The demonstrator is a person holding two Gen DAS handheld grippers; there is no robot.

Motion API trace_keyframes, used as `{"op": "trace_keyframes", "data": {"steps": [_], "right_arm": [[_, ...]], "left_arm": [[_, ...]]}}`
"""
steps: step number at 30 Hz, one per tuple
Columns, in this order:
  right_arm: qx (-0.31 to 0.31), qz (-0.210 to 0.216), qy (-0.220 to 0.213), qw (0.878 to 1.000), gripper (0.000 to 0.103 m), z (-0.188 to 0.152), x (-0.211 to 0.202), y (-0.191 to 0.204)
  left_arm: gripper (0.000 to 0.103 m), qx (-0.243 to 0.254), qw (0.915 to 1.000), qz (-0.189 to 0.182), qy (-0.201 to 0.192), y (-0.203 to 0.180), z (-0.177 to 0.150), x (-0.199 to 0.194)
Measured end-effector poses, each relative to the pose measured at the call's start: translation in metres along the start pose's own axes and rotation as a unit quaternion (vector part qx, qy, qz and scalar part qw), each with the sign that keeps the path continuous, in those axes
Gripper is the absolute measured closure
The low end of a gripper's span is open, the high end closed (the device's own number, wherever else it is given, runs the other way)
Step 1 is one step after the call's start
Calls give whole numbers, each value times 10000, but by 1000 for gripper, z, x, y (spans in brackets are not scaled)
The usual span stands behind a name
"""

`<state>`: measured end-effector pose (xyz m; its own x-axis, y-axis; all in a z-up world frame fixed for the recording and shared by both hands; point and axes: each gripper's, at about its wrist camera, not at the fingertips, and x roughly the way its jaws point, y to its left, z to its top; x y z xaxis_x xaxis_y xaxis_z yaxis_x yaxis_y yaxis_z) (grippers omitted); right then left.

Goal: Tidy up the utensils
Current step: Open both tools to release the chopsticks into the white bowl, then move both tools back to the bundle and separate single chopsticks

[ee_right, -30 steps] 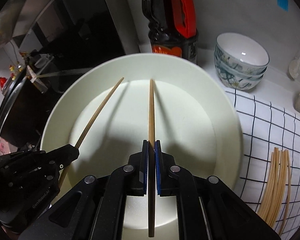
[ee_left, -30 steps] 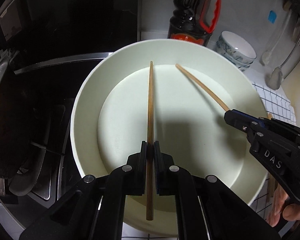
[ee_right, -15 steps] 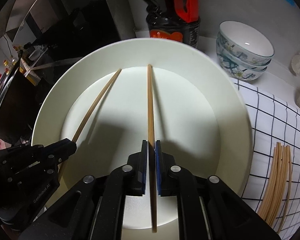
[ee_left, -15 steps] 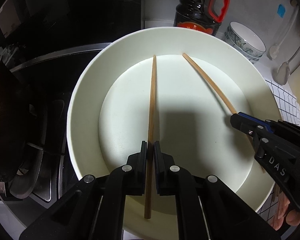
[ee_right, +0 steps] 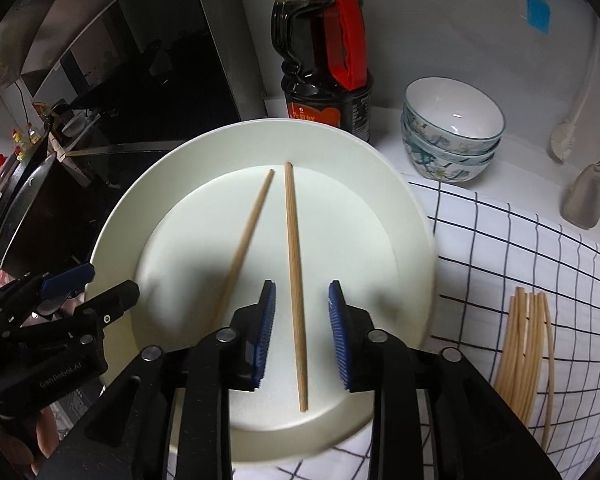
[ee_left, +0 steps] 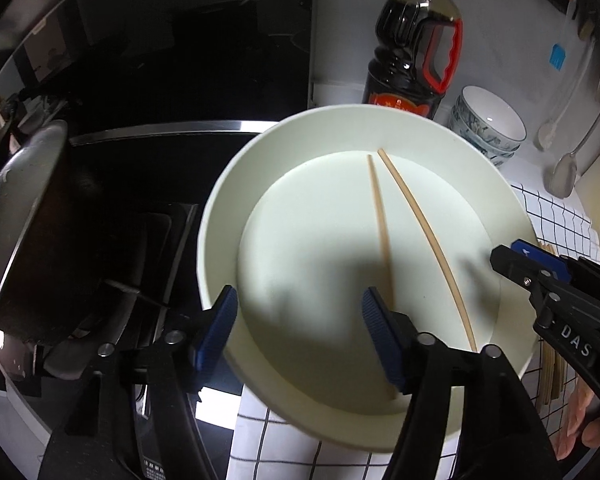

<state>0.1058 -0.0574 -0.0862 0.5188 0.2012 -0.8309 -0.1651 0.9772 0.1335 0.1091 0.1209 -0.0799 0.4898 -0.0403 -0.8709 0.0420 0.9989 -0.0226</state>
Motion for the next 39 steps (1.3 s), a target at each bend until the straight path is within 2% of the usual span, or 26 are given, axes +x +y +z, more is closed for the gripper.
{"op": "trace_keyframes", "data": {"steps": [5,8,14,16,18,23,29,39], "right_arm": [[25,56,-19,10000,64,-10,-16,-4],[59,95,-54,9999,54,-17,-28,-7],[92,85,-50,9999,53,-38,-53,-21],[82,47,-76,9999,49,-45,-63,-30],[81,33,-65,9999,49,-51,-71,-41],[177,-104,-130,9997,48,-67,-93,-72],[283,-133,-228,9993,44,-84,-115,-106],[359,-120,-395,9985,40,-112,-133,-152]], "left_arm": [[34,-66,10000,46,-42,-7,-12,-16],[29,-78,9999,68,-120,-13,-19,-28],[29,-117,9998,50,-144,-29,-34,-47],[25,-113,9998,54,-182,-37,-38,-54],[21,-88,9997,47,-227,-46,-43,-60],[20,-4,9996,19,-283,-72,-54,-71],[15,22,9995,-19,-324,-100,-64,-85],[8,84,9994,86,-319,-146,-78,-106]]}}
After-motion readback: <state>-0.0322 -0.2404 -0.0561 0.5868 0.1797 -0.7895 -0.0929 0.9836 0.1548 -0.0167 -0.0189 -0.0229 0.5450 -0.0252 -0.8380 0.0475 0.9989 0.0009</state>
